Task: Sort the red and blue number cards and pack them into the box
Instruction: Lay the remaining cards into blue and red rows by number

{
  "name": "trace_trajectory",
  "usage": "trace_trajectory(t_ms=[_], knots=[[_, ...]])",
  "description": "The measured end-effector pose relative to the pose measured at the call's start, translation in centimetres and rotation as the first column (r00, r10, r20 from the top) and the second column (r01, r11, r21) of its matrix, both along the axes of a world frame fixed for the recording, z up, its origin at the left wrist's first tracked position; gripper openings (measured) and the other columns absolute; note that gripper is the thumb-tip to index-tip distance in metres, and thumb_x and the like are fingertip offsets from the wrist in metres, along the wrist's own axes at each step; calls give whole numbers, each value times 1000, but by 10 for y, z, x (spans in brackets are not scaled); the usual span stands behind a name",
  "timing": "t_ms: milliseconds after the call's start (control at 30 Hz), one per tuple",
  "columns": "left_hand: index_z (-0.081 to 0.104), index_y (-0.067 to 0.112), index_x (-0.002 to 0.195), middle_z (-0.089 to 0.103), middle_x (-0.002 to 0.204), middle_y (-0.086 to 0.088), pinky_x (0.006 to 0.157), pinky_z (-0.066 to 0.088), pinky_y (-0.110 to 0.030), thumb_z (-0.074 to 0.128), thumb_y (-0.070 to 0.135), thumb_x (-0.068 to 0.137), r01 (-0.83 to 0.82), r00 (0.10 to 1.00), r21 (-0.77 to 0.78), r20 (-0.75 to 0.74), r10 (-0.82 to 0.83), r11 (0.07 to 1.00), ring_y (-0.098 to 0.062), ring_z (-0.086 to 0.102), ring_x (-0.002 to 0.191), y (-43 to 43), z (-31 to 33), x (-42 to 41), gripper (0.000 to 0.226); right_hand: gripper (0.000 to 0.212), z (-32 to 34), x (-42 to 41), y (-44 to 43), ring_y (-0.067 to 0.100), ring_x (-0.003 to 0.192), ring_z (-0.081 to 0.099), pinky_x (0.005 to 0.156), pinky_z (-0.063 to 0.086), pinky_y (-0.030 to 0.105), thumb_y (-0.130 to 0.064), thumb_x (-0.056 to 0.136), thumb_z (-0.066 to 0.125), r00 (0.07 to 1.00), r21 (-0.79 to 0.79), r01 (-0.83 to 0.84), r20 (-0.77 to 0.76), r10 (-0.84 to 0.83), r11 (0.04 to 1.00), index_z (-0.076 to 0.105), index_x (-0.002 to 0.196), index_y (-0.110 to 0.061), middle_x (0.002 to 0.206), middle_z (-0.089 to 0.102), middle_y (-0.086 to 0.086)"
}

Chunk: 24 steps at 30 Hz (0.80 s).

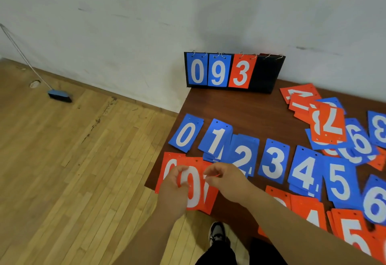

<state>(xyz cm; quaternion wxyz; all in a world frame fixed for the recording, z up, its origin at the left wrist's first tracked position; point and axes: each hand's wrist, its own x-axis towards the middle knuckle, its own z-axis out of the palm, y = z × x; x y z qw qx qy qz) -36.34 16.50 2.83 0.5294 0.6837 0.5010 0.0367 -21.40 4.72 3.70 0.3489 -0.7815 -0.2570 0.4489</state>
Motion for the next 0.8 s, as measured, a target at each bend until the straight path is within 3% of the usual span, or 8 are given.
trace_trajectory(t_ms=[167, 267, 400, 533, 800], knots=[[56, 32, 133, 54, 144, -2, 96, 51, -36, 49, 13, 103, 86, 973, 208, -226, -38, 974, -27, 54, 128, 50, -36, -12, 36, 9, -24, 7, -2, 7, 98, 59, 82, 49, 20, -31, 99, 62, 977, -97, -16, 211, 36, 995, 63, 108, -33, 106, 62, -14], [59, 28, 135, 54, 143, -6, 101, 52, -38, 54, 13, 101, 230, 924, 256, -361, -127, 939, -27, 54, 129, 66, -55, -14, 37, 13, -31, 17, -8, 10, 99, 57, 83, 46, 23, -29, 99, 59, 945, -134, -41, 316, 82, 990, 63, 111, -30, 114, 61, -7], [52, 37, 138, 42, 147, -2, 105, 47, -40, 62, 35, 98, 423, 794, 410, -597, -113, 808, -25, 42, 134, 65, -61, -12, 42, 22, -35, 27, -20, 15, 108, 57, 92, 50, 30, -29, 98, 60, 900, -195, -64, 412, 141, 979, 61, 120, -27, 123, 60, -2], [44, 36, 142, 37, 153, -1, 111, 42, -45, 62, 48, 95, 482, 802, 436, -568, -182, 760, -26, 36, 141, 49, -49, 6, 52, 37, -28, 42, -36, 21, 119, 55, 95, 51, 36, -33, 93, 63, 855, -224, -25, 500, 137, 974, 60, 129, -25, 130, 57, -1], [36, 31, 149, 36, 154, -3, 114, 36, -44, 53, 60, 93, 684, 729, 535, -505, -462, 495, -25, 32, 143, -12, -11, 112, 65, 59, 7, 105, -117, 29, 131, 46, 101, 47, 44, -49, 88, 65, 775, -303, 234, 632, 11, 924, 53, 140, -26, 144, 48, 1]])
